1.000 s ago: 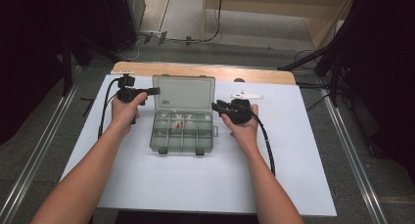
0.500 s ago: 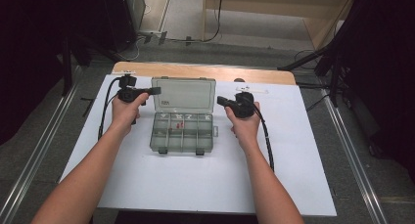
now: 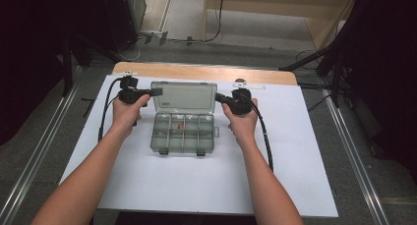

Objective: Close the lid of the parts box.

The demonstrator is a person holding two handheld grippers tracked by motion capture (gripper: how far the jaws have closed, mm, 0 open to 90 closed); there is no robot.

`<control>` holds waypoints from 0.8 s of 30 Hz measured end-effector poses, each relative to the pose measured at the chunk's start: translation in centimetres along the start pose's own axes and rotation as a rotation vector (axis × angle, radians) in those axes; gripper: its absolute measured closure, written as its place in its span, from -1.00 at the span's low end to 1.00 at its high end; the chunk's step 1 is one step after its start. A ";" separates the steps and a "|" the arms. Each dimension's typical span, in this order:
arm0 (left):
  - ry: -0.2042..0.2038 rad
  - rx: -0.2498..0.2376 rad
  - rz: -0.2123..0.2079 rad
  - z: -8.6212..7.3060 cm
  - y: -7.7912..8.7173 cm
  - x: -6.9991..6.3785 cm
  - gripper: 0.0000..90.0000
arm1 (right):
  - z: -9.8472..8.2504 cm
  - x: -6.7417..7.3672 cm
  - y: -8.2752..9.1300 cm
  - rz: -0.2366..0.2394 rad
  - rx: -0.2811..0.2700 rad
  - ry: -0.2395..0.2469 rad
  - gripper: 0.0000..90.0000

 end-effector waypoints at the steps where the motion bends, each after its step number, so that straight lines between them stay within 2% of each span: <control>1: 0.005 0.001 0.001 -0.1 0.1 0.0 1.00 | 0.0 0.1 0.0 -0.003 -0.001 0.004 1.00; 8: -0.026 -0.005 -0.006 -0.4 0.6 -0.5 1.00 | 0.0 0.6 0.7 0.008 -0.010 0.026 1.00; 9: -0.029 -0.003 -0.008 -0.5 0.7 -0.6 1.00 | 0.1 0.6 0.7 0.006 -0.014 0.041 1.00; 17: -0.041 -0.013 -0.008 -0.9 1.2 -1.3 1.00 | -0.2 1.1 1.6 0.024 -0.023 0.053 1.00; 24: -0.062 -0.013 -0.004 -1.4 1.8 -1.9 1.00 | -0.6 1.9 2.2 0.039 -0.031 0.092 1.00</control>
Point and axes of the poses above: each handheld gripper's, and its own axes: y roughly backward along the jaws, z roughly out of its top, x roughly to its left, the point moved 3 cm from there along -y, roughly forward along the jaws, and after that the axes turned 5 degrees about -y, right-handed, at the moved point
